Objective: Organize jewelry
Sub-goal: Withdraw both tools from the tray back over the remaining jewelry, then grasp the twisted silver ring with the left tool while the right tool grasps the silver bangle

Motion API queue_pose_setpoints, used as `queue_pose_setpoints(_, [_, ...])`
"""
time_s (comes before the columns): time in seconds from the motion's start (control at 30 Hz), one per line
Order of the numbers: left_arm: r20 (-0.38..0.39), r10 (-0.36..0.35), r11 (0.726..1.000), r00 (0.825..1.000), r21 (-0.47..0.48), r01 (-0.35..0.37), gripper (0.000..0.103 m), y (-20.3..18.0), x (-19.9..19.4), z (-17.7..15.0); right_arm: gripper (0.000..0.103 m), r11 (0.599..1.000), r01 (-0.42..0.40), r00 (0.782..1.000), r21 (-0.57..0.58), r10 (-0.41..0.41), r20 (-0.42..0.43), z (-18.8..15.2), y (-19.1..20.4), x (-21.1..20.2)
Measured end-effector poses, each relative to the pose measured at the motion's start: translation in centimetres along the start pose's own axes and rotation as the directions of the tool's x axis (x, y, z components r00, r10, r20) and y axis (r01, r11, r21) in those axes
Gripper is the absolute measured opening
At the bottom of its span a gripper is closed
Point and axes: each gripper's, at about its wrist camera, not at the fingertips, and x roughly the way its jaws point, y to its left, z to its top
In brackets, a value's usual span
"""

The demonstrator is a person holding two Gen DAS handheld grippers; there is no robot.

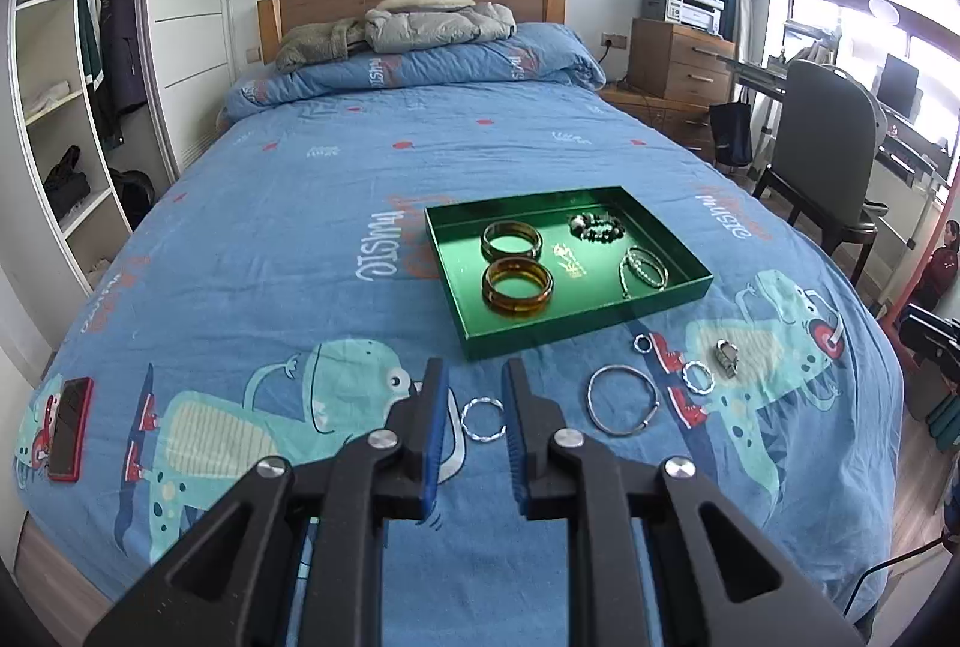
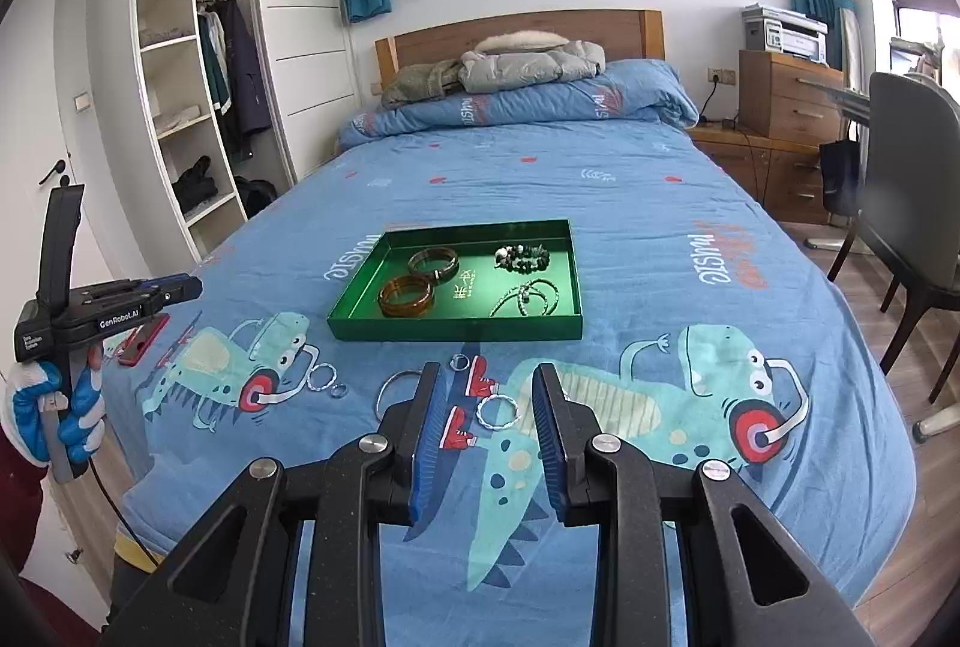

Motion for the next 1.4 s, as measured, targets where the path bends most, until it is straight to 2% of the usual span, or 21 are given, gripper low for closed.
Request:
queue_pose_setpoints(0.37, [-0.158,-0.014,0.997,0.987,-0.071,0.003,0.017,2.0,6.6,-3.1,0.03,0.997,-0.026,0.992,0.072,0.035,-0.118,-2.5,-1.6,5.3])
queue_pose_setpoints(0.73, [-0.265,-0.039,0.994,0.963,-0.11,0.01,0.017,2.7,13.1,-4.0,0.03,0.988,-0.064,0.964,0.144,0.099,-0.248,-4.2,-2.1,13.3])
queue_pose_setpoints(0.97, [-0.299,-0.05,0.994,0.953,-0.11,0.018,0.017,3.1,15.9,-4.0,0.03,0.985,-0.057,0.945,0.163,0.106,-0.308,-4.3,-2.5,17.8])
queue_pose_setpoints(1.2, [-0.328,-0.076,0.994,0.942,-0.097,0.046,0.017,3.0,17.9,-3.8,0.03,0.984,-0.043,0.927,0.174,0.104,-0.36,-5.1,-2.7,20.6])
queue_pose_setpoints(1.4, [-0.346,-0.072,0.997,0.936,-0.047,0.06,0.017,2.1,19.2,-3.6,0.029,0.983,-0.045,0.925,0.179,0.108,-0.364,-5.2,-2.9,21.6])
